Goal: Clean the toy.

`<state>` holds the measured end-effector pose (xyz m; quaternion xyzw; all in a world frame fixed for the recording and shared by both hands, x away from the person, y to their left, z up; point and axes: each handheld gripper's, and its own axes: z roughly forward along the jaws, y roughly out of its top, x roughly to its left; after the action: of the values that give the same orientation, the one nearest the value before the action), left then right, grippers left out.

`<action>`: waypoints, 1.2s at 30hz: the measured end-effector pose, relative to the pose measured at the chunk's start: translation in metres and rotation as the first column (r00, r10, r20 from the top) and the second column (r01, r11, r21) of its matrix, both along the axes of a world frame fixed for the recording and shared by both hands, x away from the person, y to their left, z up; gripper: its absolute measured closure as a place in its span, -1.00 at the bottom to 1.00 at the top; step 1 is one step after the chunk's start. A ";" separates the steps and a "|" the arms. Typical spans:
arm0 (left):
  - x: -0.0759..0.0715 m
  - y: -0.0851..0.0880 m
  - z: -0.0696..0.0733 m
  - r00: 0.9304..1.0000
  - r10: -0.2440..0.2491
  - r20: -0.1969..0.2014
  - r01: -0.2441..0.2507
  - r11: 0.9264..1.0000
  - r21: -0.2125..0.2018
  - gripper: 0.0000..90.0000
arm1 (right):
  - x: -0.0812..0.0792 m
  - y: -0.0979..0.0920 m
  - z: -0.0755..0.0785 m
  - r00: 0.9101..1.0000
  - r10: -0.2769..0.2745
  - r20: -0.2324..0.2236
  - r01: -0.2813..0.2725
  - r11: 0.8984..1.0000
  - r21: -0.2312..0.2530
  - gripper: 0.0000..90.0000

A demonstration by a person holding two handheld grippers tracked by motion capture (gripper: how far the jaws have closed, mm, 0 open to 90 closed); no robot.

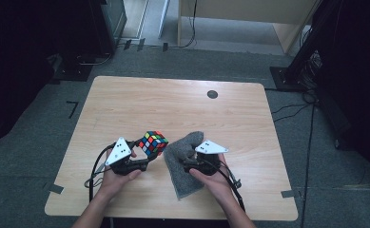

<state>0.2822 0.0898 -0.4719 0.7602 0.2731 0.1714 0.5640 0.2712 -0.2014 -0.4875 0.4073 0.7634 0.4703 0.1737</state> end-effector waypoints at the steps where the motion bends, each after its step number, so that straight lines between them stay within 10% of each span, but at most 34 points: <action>1: 0.001 0.000 0.000 1.000 0.005 -0.011 -0.005 1.000 0.001 -0.24 | 0.001 0.001 -0.004 1.000 0.005 0.003 -0.005 1.000 -0.015 -0.26; 7: 0.001 0.000 0.001 0.999 0.015 -0.040 -0.014 1.000 0.015 -0.24 | 0.004 0.002 -0.017 0.998 0.020 -0.054 -0.026 0.993 -0.119 0.15; 12: 0.001 0.000 0.001 0.999 0.011 -0.037 -0.010 1.000 0.026 -0.24 | 0.002 0.000 -0.021 0.999 -0.008 -0.049 0.003 0.994 -0.107 0.45; 20: 0.002 0.003 0.001 0.999 0.003 -0.047 -0.002 1.000 0.027 -0.24 | 0.000 -0.007 -0.003 0.997 0.044 0.066 -0.043 0.999 -0.015 -0.12; 25: 0.001 -0.001 0.001 0.999 -0.016 -0.051 0.018 0.999 0.036 -0.24 | 0.013 -0.007 -0.005 0.995 0.089 0.043 -0.090 0.996 0.015 -0.40; 28: 0.000 -0.003 0.001 0.998 -0.028 -0.054 0.031 0.999 0.043 -0.24 | 0.018 0.005 -0.017 0.993 0.116 0.022 -0.115 0.993 -0.037 -0.48; 31: -0.001 -0.005 0.000 0.998 -0.040 -0.054 0.043 0.998 0.047 -0.24 | 0.019 0.014 -0.033 0.989 0.148 -0.032 -0.151 0.970 -0.190 -0.44; 36: -0.004 -0.011 -0.001 0.997 -0.070 -0.038 0.072 0.995 0.069 -0.24 | 0.019 0.010 -0.034 0.992 0.092 -0.084 -0.107 0.974 -0.199 -0.32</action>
<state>0.2779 0.0789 -0.4729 0.7918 0.2497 0.1471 0.5376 0.2903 -0.1918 -0.5220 0.3660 0.8327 0.3827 0.1620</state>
